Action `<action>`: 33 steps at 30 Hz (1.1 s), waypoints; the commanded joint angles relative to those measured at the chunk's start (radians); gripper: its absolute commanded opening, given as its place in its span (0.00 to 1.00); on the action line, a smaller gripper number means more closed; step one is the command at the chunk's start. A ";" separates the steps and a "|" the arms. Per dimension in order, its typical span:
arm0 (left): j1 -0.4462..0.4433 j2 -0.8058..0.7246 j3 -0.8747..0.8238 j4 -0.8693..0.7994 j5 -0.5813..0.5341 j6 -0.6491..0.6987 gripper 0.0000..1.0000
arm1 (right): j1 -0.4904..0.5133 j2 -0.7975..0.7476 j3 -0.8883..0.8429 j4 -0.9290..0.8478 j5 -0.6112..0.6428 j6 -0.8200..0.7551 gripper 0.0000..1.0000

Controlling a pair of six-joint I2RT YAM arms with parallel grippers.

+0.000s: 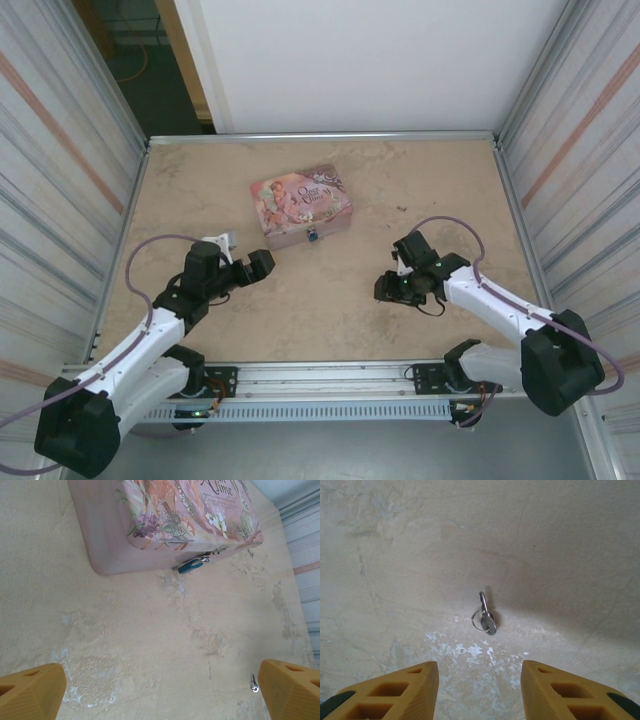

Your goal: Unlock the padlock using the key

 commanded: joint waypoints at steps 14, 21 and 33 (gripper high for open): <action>-0.004 0.028 0.009 0.037 -0.021 -0.012 0.99 | -0.014 0.102 -0.059 0.132 -0.035 0.026 0.35; -0.005 0.044 0.015 0.040 -0.015 -0.008 0.99 | -0.014 0.132 -0.059 0.161 -0.038 0.027 0.32; -0.003 0.047 0.015 0.038 -0.019 -0.006 0.99 | -0.014 0.167 -0.059 0.176 -0.049 0.028 0.24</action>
